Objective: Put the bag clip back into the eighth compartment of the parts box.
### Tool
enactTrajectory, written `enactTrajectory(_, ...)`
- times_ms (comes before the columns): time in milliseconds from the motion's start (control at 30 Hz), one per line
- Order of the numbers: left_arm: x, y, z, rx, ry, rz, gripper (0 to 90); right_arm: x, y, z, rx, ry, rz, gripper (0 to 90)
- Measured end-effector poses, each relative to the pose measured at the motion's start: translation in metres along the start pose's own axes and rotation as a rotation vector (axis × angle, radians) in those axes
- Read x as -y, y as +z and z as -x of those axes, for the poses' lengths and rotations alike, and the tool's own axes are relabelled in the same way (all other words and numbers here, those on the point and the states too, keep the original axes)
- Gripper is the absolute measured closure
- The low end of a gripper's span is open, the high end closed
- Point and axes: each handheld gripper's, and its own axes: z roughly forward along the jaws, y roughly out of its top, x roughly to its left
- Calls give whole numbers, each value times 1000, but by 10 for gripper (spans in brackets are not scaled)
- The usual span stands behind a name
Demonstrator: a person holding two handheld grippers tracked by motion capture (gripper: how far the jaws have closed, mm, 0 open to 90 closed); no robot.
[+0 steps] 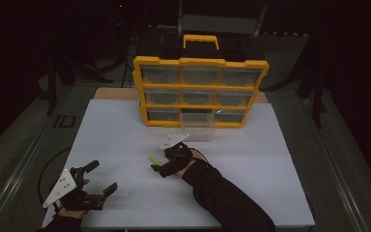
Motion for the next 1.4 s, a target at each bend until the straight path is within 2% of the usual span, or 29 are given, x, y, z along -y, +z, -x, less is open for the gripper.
enactTrajectory(233,0,0,0,2,0,0,2,1,10,0,-10,10,-27,272)
enactTrajectory(500,0,0,0,3,0,-1,2,1,24,1,-21,-11,-63,394)
enactTrajectory(700,0,0,0,3,-4,0,2,1,31,4,-23,19,-88,426)
enactTrajectory(867,1,0,0,4,-4,-2,2,2,34,6,-14,39,-100,485)
enactTrajectory(967,1,1,0,4,-1,-5,2,3,37,5,-9,46,-122,565)
enactTrajectory(1167,1,1,0,5,-1,-5,2,3,41,4,35,47,-156,705)
enactTrajectory(1267,1,1,0,6,-1,-7,2,3,41,5,38,45,-160,722)
enactTrajectory(1400,1,1,0,7,0,-6,2,1,42,3,67,61,-180,770)
